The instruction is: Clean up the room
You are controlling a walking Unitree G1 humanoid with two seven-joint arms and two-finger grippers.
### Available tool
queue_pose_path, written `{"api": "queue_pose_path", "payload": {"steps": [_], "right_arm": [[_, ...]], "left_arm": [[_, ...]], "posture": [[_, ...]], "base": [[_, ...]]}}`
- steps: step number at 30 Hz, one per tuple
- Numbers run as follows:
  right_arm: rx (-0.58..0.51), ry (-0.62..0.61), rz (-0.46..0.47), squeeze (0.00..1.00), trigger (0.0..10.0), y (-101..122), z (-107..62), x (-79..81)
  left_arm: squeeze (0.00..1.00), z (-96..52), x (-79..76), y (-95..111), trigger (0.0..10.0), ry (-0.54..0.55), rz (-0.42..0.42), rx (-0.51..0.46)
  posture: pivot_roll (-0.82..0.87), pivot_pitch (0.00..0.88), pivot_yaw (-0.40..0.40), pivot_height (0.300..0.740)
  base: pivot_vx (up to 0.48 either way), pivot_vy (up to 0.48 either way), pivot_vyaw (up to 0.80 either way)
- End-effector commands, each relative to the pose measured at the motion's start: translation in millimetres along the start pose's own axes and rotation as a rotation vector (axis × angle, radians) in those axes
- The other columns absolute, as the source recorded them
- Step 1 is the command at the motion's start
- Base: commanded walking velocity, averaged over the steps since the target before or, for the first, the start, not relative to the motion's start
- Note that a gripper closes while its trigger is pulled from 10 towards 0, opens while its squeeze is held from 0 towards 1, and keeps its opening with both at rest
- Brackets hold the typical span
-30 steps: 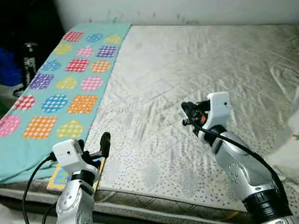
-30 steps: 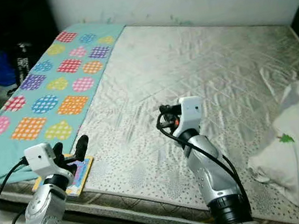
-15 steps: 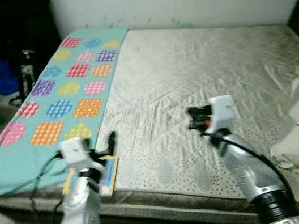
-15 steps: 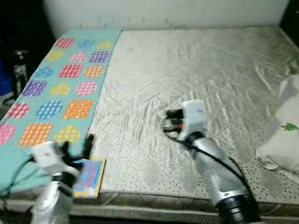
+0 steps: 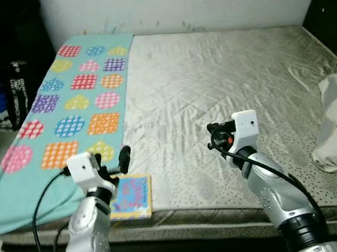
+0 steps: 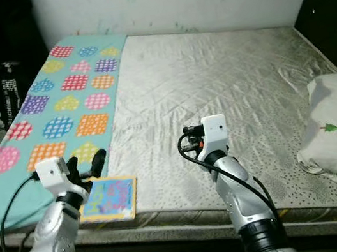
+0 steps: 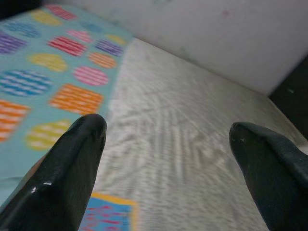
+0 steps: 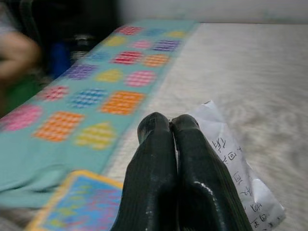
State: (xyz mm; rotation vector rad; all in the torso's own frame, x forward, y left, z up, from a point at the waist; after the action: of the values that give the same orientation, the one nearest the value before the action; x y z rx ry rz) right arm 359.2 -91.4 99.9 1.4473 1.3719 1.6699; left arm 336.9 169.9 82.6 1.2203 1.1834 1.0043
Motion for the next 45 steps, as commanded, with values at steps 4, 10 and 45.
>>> {"api": "queue_pose_path", "payload": {"steps": [4,10,45], "right_arm": [[-0.021,-0.025,-0.021,0.0,10.0,8.3,-1.9,-11.1],[-0.024,-0.026,-0.019,0.0,10.0,9.4,-1.5,-11.8],[-0.032,-0.056,-0.017,0.0,10.0,12.0,0.3,-19.9]], "left_arm": [[0.0,0.1,-8.6,2.1,10.0,-0.033,-0.008,-0.017],[0.0,0.7,-9.5,3.0,10.0,-0.036,-0.011,-0.023],[0.0,1.4,-3.6,-3.2,10.0,-0.003,-0.005,0.017]], "posture": [[0.04,0.041,-0.031,0.74],[0.04,0.047,-0.031,0.74],[0.04,0.057,-0.024,0.74]], "base": [[0.129,0.0,0.0],[0.293,0.0,0.0],[0.161,0.02,-0.07]]}}
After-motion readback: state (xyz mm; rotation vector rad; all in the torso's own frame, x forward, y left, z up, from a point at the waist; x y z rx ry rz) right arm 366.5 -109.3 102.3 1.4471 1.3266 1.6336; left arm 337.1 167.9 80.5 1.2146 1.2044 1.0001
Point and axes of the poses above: a point about 5 cm out from each wrist's last joint towards the gripper, its own z axis pointing out of the wrist towards the gripper, its own y axis along the axis of the wrist's last joint, x = y × z, the point moved 4 cm from there along z, pointing out of the wrist towards the gripper, and after that the axes turned 12 degrees about z, right-handed, at the moved point
